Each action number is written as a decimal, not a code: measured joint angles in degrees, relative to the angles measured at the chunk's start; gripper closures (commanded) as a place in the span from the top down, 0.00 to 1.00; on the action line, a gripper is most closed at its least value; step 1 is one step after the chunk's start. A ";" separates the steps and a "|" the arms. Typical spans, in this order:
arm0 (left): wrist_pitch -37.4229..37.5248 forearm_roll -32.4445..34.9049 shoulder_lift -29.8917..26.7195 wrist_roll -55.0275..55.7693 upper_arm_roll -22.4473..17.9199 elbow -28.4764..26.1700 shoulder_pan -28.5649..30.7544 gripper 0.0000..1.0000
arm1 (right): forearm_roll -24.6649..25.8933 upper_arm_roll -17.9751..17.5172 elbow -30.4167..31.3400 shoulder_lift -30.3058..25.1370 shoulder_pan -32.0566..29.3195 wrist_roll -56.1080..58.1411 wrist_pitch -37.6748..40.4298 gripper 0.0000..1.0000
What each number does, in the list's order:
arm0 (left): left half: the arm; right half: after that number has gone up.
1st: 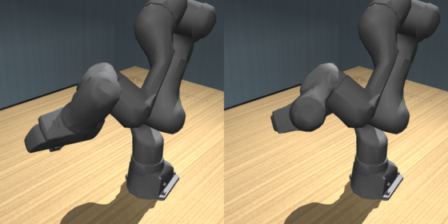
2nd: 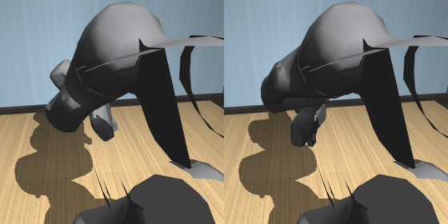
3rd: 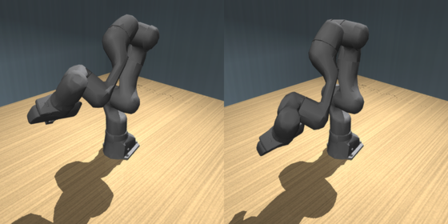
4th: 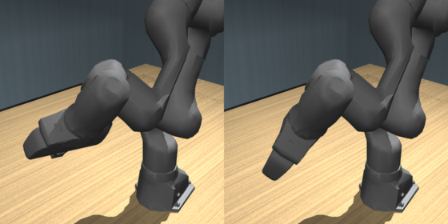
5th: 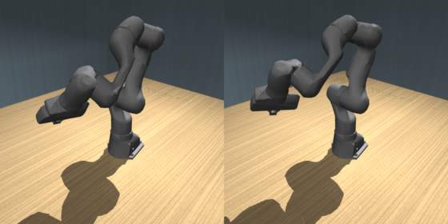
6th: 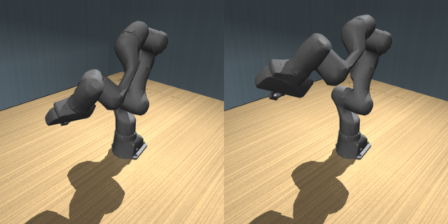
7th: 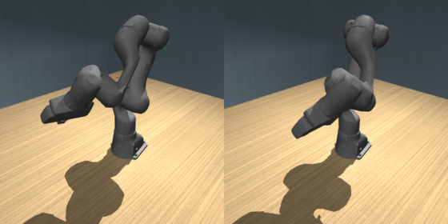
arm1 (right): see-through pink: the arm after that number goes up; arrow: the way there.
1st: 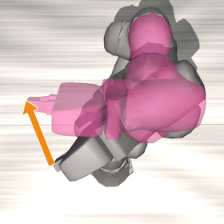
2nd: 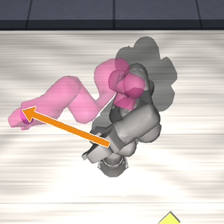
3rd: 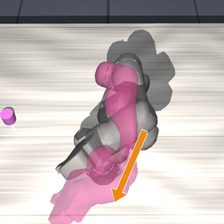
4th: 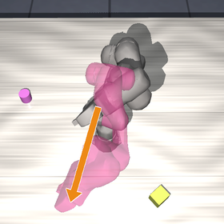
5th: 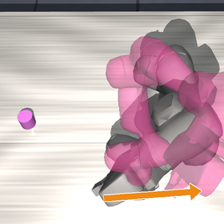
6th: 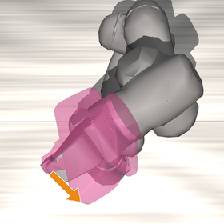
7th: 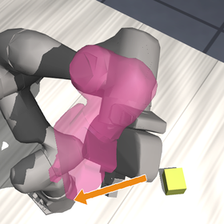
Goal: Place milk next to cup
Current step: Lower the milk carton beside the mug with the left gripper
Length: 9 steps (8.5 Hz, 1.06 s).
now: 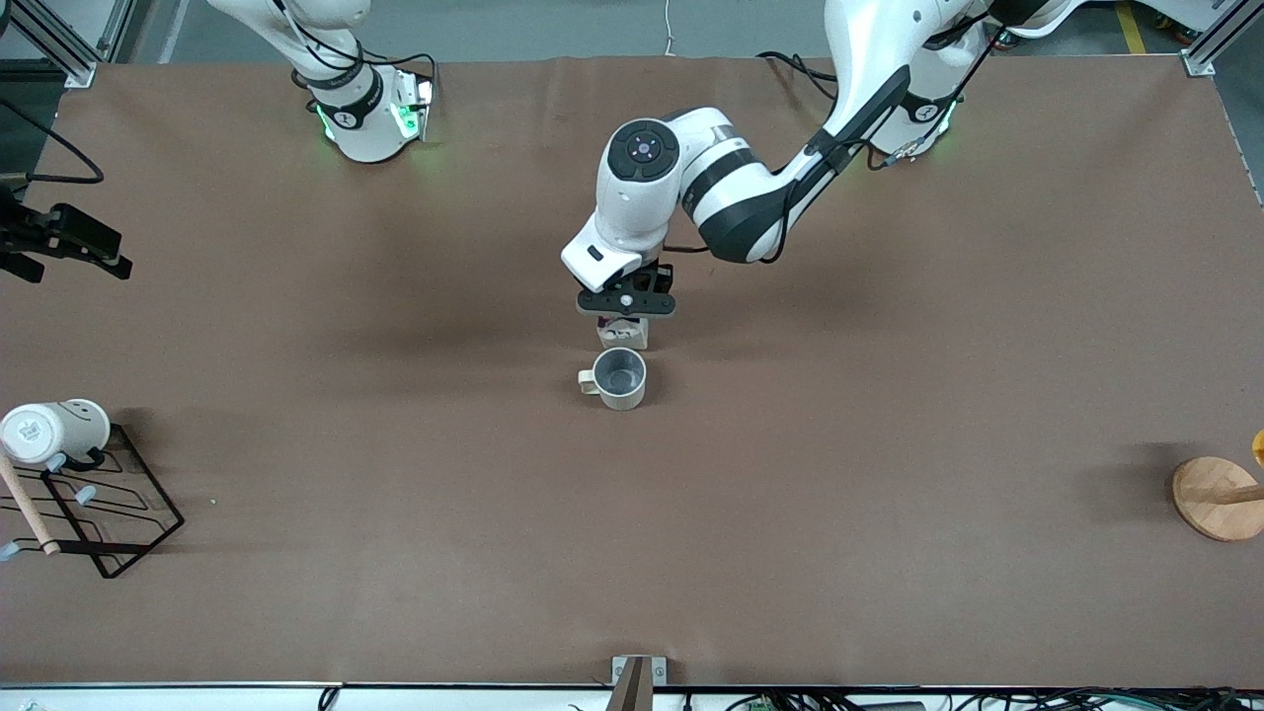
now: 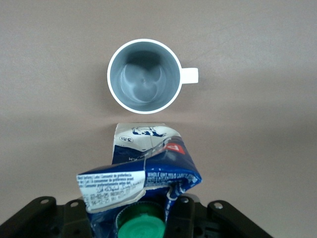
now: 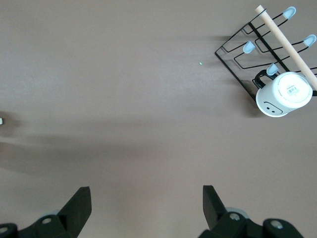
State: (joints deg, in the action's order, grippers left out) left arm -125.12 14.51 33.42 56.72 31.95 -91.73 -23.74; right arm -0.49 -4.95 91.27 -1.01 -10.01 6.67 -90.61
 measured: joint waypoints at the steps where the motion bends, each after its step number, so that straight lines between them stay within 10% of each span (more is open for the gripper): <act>1: -0.24 0.29 0.16 0.20 -0.03 -0.84 -0.01 0.35 | 0.00 0.00 0.00 0.00 0.00 -0.04 0.45 0.99; 4: -0.96 1.85 0.91 1.41 0.03 -1.35 -0.03 0.92 | 0.00 0.84 0.00 0.02 1.76 -0.18 1.50 0.99; 9: -0.04 2.31 -3.31 10.43 0.02 0.64 0.75 1.00 | 0.00 10.67 -0.02 0.02 11.63 -0.34 2.01 0.99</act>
State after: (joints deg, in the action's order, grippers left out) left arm -125.16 16.82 30.11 67.15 31.97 -91.08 -22.98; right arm -0.49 5.73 91.25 -0.99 1.62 6.33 -88.60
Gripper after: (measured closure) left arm 0.000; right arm 0.004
